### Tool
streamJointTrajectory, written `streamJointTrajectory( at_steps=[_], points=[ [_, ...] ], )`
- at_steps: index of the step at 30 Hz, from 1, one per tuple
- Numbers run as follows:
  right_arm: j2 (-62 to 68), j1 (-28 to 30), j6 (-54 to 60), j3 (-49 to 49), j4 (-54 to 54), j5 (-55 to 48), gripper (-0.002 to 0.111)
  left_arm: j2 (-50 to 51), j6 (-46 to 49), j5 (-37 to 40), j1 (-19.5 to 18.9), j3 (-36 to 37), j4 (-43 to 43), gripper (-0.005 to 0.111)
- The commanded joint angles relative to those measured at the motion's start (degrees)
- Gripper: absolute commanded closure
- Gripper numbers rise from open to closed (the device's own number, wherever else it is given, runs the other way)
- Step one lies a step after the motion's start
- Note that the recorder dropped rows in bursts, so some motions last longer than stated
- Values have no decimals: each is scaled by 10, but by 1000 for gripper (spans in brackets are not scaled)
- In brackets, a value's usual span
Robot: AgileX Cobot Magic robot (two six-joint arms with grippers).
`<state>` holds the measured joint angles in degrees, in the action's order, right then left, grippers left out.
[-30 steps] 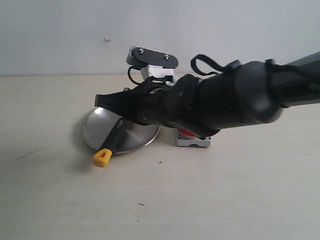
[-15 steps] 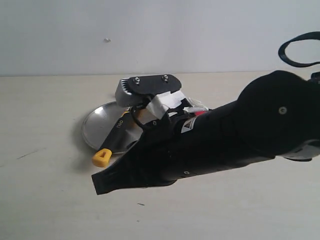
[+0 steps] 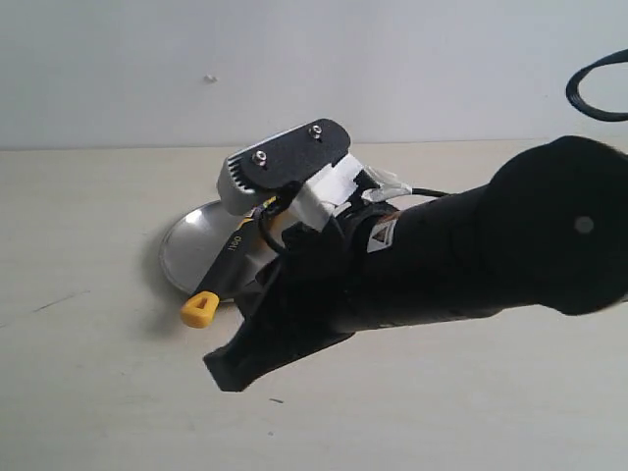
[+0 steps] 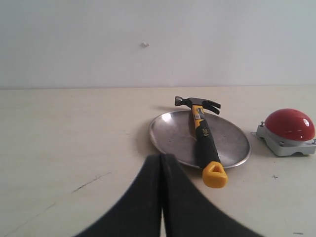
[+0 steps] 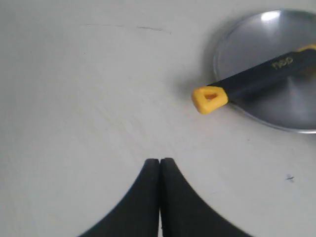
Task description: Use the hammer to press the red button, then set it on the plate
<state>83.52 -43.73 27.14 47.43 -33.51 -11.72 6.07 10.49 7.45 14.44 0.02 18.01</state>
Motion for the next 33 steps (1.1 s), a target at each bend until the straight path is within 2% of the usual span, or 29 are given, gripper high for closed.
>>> streamJointTrajectory(
  at_steps=[1, 7, 17, 19, 23, 29, 33],
  points=[
    [-65, 42, -1, -37, 42, 25, 108, -1, 0, -2, 0, 0, 1, 106],
    [-211, 160, 22, -138, 75, 63, 108, -1, 0, -2, 0, 0, 1, 106],
    [-465, 477, 23, -291, 78, 102, 108, -1, 0, -2, 0, 0, 1, 106],
    [-496, 515, 24, -305, 81, 102, 108, -1, 0, -2, 0, 0, 1, 106],
    [-529, 553, 35, -327, 84, 104, 108, -1, 0, -2, 0, 0, 1, 106],
    [-527, 555, 33, -356, 84, 101, 108, -1, 0, -2, 0, 0, 1, 106],
    [-541, 555, -13, -381, 101, 101, 108, -1, 0, -2, 0, 0, 1, 106]
  ],
)
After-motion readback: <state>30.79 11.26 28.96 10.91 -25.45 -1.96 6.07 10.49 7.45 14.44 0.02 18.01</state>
